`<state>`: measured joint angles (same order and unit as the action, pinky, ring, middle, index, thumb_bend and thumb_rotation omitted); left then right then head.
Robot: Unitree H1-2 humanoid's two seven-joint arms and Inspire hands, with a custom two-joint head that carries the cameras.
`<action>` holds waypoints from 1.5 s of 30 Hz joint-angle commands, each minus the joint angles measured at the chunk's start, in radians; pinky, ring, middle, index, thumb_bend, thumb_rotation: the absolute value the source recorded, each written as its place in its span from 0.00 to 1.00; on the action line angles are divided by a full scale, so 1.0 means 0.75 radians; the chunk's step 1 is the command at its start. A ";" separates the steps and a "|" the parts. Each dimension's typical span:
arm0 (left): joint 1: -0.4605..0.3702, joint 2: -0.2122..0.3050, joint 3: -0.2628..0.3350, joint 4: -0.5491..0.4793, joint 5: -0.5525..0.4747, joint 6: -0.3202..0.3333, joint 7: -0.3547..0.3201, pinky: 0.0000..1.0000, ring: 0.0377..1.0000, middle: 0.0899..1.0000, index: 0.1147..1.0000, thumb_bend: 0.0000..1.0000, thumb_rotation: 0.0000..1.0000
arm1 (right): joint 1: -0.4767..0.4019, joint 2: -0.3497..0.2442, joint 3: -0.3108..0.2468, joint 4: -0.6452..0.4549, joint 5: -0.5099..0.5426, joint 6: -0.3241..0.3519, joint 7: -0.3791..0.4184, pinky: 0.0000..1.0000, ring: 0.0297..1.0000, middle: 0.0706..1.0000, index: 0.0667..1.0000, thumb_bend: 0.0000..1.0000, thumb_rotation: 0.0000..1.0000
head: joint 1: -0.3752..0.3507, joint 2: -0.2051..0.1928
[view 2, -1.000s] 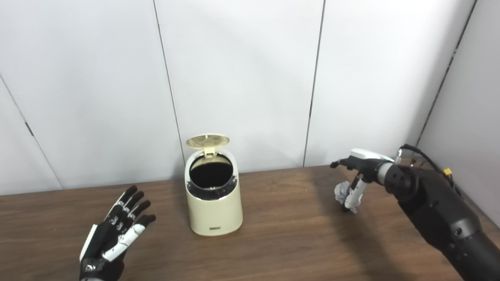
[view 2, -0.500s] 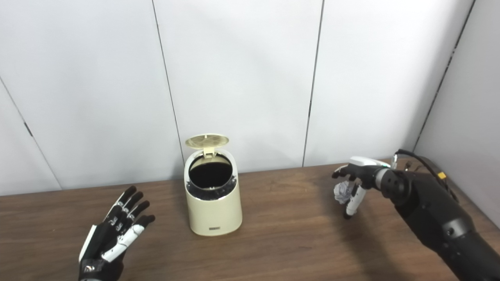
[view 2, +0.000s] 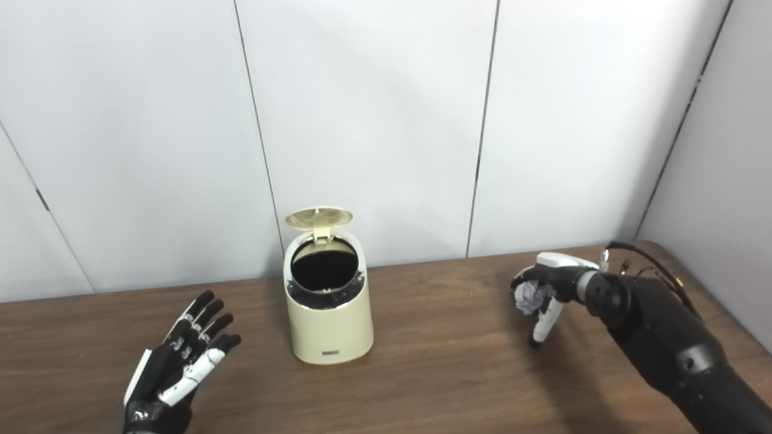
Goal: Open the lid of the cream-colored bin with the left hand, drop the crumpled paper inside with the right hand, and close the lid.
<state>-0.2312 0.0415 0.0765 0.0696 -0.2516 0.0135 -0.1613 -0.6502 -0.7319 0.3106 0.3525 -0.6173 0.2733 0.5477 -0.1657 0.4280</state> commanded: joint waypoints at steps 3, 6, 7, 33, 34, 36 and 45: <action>-0.034 0.014 0.000 -0.054 -0.003 -0.025 -0.006 0.76 0.89 0.92 0.96 0.70 0.19 | -0.026 -0.006 -0.045 0.010 0.016 -0.033 -0.091 0.64 0.67 0.71 0.71 0.74 0.01 | -0.001 0.002; -0.033 0.016 -0.001 -0.054 0.002 -0.024 -0.005 0.75 0.89 0.92 0.96 0.71 0.19 | -0.014 0.004 -0.065 0.035 0.032 -0.092 -0.163 0.62 0.60 0.53 0.46 0.55 0.01 | -0.003 0.003; -0.032 0.017 -0.002 -0.053 0.004 -0.026 -0.005 0.75 0.88 0.92 0.95 0.71 0.19 | -0.008 0.009 -0.077 0.043 0.040 -0.118 -0.194 0.56 0.54 0.49 0.45 0.53 0.00 | -0.003 0.003; -0.038 0.021 -0.023 -0.022 0.019 -0.050 -0.023 0.73 0.89 0.93 0.96 0.69 0.15 | -0.034 -0.016 -0.177 -0.341 0.032 -0.069 -0.171 0.33 0.38 0.45 0.48 0.50 0.00 | 0.009 -0.002; -0.039 0.020 -0.023 -0.020 0.018 -0.051 -0.023 0.73 0.89 0.93 0.96 0.68 0.14 | -0.043 -0.018 -0.176 -0.378 0.027 -0.043 -0.143 0.37 0.39 0.45 0.48 0.50 0.00 | 0.010 -0.003; -0.040 0.019 -0.025 -0.015 0.017 -0.056 -0.027 0.73 0.89 0.93 0.96 0.67 0.12 | -0.066 -0.021 -0.167 -0.446 0.017 -0.010 -0.092 0.39 0.41 0.47 0.46 0.50 0.00 | 0.013 -0.006; -0.044 0.011 -0.032 -0.003 0.028 -0.065 -0.026 0.73 0.91 0.95 0.97 0.65 0.09 | -0.107 0.009 -0.170 -0.555 0.064 -0.065 -0.051 0.37 0.42 0.48 0.45 0.50 0.00 | 0.024 -0.012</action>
<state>-0.2287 0.0472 0.0557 0.0781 -0.2364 0.0114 -0.1766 -0.6723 -0.7081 0.2032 -0.0243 -0.5835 0.2528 0.5202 -0.1473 0.4188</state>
